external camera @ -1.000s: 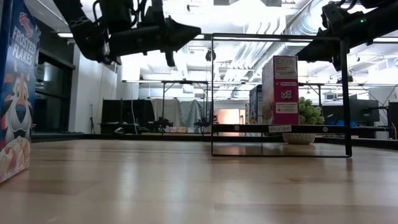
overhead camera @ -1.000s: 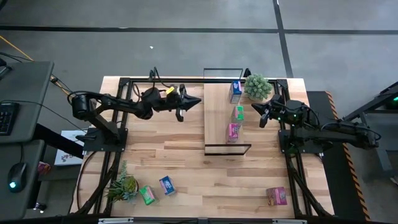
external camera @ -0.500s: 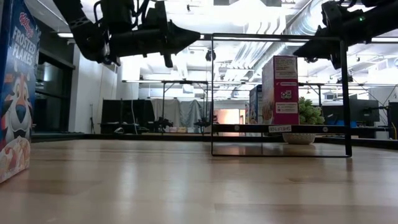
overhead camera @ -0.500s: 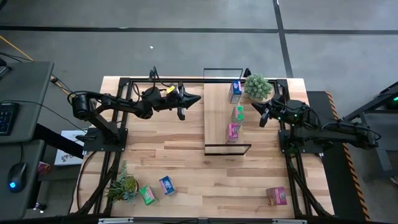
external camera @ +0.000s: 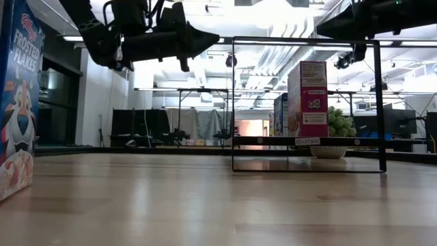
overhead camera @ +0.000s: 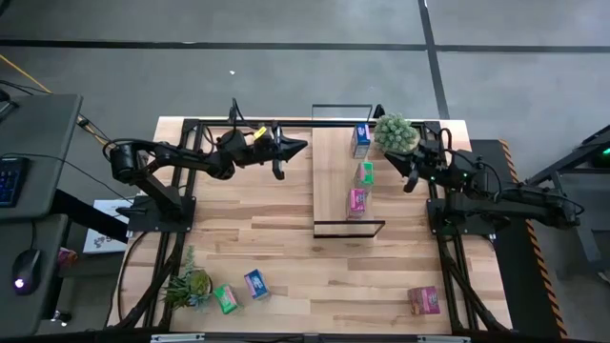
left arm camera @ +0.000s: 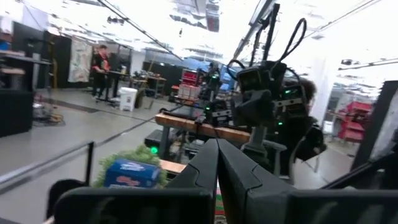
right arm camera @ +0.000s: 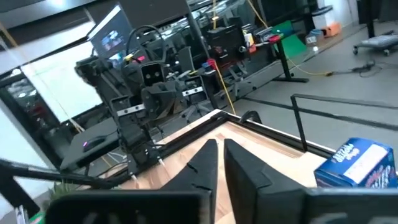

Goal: Stack cereal on shelf
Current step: Put the violet cereal box on the shelf aligned with the other violet cereal box

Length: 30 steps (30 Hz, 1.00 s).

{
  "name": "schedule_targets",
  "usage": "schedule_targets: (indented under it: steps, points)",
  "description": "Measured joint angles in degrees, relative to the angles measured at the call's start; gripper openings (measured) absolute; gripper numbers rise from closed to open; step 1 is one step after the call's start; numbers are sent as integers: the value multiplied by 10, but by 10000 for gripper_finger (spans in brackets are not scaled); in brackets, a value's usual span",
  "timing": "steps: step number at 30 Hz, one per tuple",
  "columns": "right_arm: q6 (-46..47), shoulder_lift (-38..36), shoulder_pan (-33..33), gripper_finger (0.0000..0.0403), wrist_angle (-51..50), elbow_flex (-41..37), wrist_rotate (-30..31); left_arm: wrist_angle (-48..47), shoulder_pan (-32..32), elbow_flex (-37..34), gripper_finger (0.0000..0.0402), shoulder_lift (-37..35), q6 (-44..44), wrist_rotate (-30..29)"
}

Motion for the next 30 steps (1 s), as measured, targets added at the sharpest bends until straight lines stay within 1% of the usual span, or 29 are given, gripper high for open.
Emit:
schedule_targets:
  steps: [7, 12, 17, 21, 24, 27, 30]
  points:
    - [21, 1, 0, 105, -28, 0, 23, 0, 15, 0, 0, 0, 7, -22]
    - [77, 1, 0, 140, -61, 0, 6, 0, 19, 0, 0, 0, 2, -22]
    - [140, 1, 0, 146, -82, 0, -46, 0, 17, 0, 0, 0, -15, -19]
    - [172, 1, 0, 145, -87, 0, -67, 1, 12, 0, 0, 0, -28, 18]
    - [191, 1, 2, 145, -82, 0, -82, 3, 1, 0, 0, 0, -28, 25]
    - [217, 6, 24, 145, -46, 0, -107, 11, -10, 0, 0, 0, -28, 26]
    - [234, 28, 80, 145, 33, 0, -119, 16, -19, 0, 0, 0, -29, 43]
